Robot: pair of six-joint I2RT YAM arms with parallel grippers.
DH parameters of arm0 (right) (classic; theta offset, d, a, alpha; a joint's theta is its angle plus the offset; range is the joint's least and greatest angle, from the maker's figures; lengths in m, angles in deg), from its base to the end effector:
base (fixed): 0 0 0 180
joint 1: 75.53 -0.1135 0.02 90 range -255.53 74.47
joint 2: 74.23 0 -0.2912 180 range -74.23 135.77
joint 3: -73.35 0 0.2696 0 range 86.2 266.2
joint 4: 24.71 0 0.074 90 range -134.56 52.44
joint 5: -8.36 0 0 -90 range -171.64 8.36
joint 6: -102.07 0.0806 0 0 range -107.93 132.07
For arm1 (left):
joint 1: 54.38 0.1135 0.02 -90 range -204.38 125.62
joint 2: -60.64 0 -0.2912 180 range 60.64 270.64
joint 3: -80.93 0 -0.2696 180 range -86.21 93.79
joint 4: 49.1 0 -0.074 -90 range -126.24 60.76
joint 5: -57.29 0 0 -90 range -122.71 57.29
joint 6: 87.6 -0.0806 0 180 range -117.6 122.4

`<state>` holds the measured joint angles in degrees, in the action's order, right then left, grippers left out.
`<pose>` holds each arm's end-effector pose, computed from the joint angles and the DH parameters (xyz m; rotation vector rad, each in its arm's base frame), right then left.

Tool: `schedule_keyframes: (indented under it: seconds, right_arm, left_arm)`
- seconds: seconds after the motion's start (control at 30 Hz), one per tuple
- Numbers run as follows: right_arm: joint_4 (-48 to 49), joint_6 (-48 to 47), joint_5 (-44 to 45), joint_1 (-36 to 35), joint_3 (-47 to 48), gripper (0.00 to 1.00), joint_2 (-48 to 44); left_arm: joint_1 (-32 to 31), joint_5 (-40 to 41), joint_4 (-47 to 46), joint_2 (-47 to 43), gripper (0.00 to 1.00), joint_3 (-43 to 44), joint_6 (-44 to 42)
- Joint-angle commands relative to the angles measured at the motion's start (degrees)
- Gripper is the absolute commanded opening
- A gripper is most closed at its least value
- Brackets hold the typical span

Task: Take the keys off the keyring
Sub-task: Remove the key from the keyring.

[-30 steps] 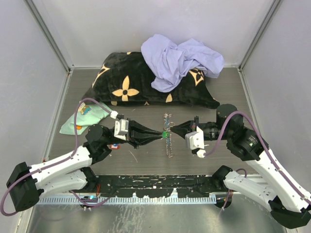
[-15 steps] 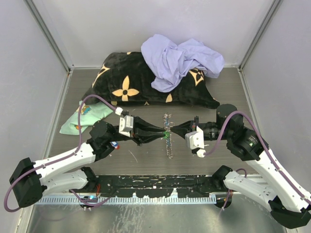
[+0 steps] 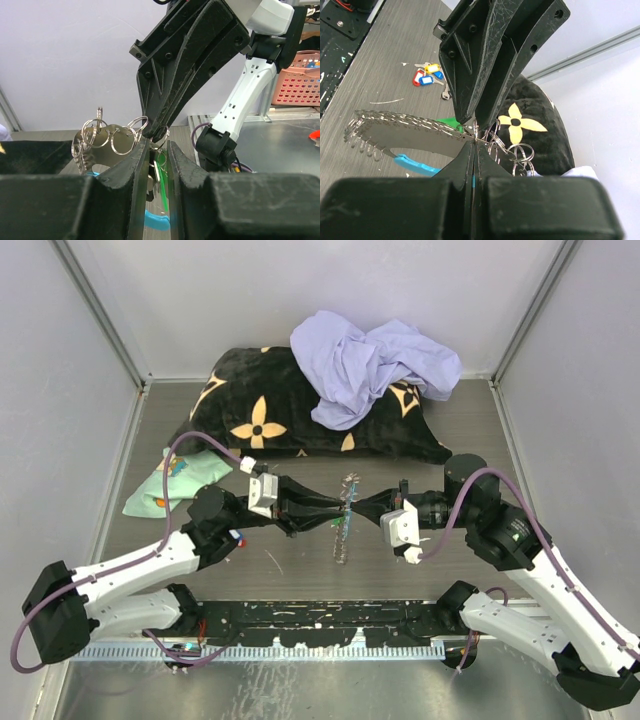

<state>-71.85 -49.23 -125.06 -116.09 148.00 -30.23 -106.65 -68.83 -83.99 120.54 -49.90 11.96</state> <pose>0.0928 0.1523 0.4156 -1.6630 0.6892 0.4438 0.1251 -0.2393 0.3722 0.9988 0.8966 -1.2866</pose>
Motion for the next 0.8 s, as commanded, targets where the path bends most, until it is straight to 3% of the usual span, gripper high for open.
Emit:
schedule_keyframes:
  seconds: [0.0, 0.17, 0.47, 0.67, 0.77]
  right_arm:
    - [5.00, 1.12, -1.05, -0.36, 1.30, 0.01, 0.22]
    - [5.68, 2.49, -1.14, -0.35, 1.20, 0.01, 0.29]
    - [5.96, 3.69, -1.22, -0.39, 1.06, 0.01, 0.11]
    - [7.00, 8.40, -0.65, -0.34, 0.62, 0.01, 0.31]
    - [8.06, 13.32, 0.90, -0.38, 0.41, 0.07, 0.85]
  left_arm:
    - [-0.76, 0.80, -2.79, 0.53, 0.22, 2.70, -0.63]
    - [-1.24, 0.88, -3.27, 1.02, 0.19, 2.87, -0.55]
    - [-1.33, 1.48, -2.86, 0.72, 0.00, 2.88, -0.56]
    - [-1.31, 2.06, 2.20, -0.75, 0.00, 3.67, -1.90]
    - [-1.39, 3.48, 8.48, -2.50, 0.00, 4.97, -3.78]
